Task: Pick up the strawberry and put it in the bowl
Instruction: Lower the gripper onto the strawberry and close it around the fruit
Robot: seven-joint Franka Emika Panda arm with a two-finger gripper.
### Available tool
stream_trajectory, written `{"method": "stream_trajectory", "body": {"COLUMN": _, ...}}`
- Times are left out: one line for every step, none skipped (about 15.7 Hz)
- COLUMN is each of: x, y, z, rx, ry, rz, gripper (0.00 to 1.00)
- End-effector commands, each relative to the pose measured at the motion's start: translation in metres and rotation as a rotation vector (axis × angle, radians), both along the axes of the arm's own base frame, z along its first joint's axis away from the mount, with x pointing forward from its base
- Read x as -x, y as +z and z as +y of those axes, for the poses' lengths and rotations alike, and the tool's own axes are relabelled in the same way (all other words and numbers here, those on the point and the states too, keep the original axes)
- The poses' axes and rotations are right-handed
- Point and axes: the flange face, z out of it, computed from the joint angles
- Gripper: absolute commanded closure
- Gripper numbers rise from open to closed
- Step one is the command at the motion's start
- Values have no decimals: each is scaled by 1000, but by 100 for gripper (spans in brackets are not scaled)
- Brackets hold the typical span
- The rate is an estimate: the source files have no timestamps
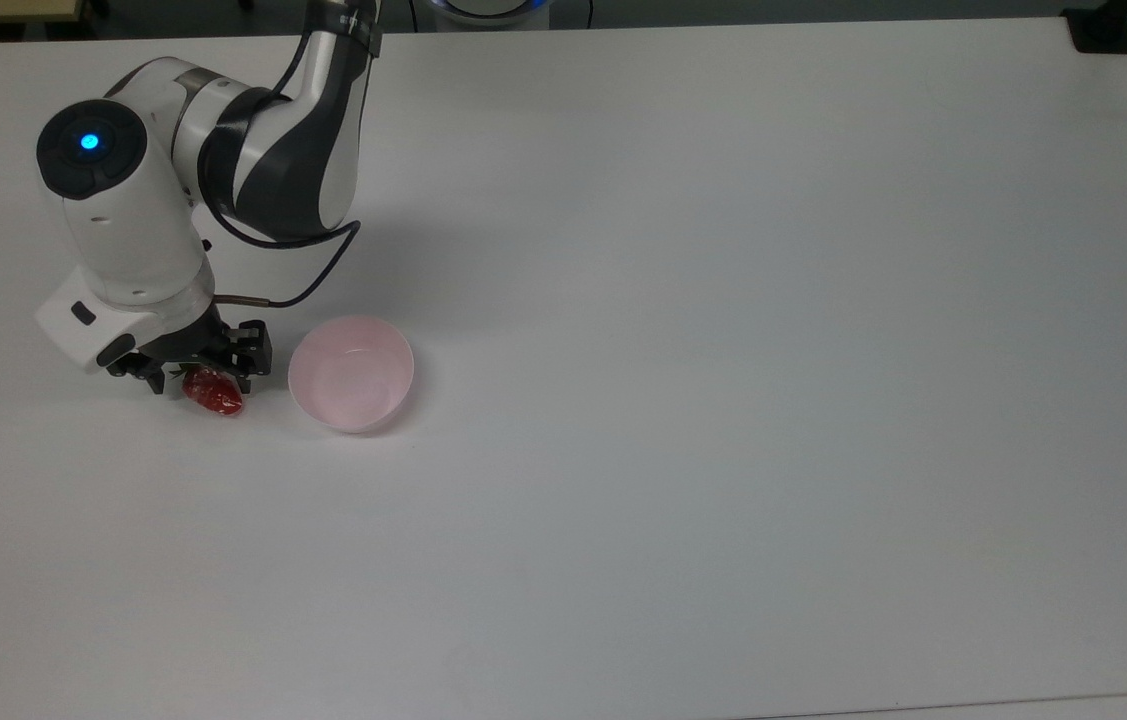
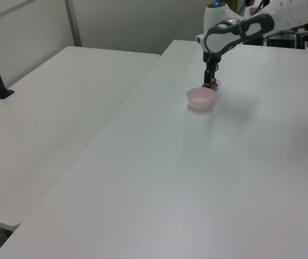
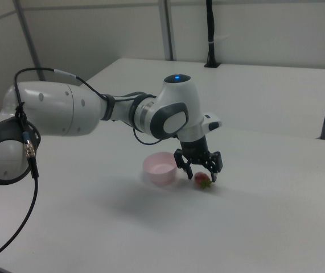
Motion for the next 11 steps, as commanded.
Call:
{"method": "stream_trajectory", "body": {"x": -8, "y": -6, "z": 5, "rx": 10, "ry": 19, "rz": -30, "gripper": 30}}
{"method": "stream_trajectory", "body": {"x": -9, "y": -9, "z": 5, "rx": 14, "ry": 19, "rz": -39, "gripper": 34}}
{"method": "stream_trajectory", "body": {"x": -9, "y": -12, "z": 5, "rx": 16, "ry": 20, "rz": -39, "gripper": 36}}
{"method": "stream_trajectory", "body": {"x": -9, "y": -12, "z": 5, "rx": 16, "ry": 21, "rz": -38, "gripper": 41}}
{"method": "stream_trajectory", "body": {"x": -10, "y": -11, "z": 6, "rx": 16, "ry": 23, "rz": -40, "gripper": 44}}
{"method": "stream_trajectory", "body": {"x": -10, "y": -10, "z": 6, "rx": 16, "ry": 23, "rz": -42, "gripper": 44}}
{"method": "stream_trajectory", "body": {"x": -10, "y": -8, "z": 6, "rx": 14, "ry": 22, "rz": -44, "gripper": 44}}
{"method": "stream_trajectory", "body": {"x": -10, "y": -5, "z": 6, "rx": 14, "ry": 22, "rz": -48, "gripper": 45}}
{"method": "stream_trajectory", "body": {"x": -10, "y": -1, "z": 6, "rx": 14, "ry": 22, "rz": -53, "gripper": 45}}
{"method": "stream_trajectory", "body": {"x": -9, "y": 7, "z": 5, "rx": 12, "ry": 19, "rz": -61, "gripper": 45}}
{"method": "stream_trajectory", "body": {"x": -9, "y": 13, "z": 5, "rx": 8, "ry": 16, "rz": -69, "gripper": 49}}
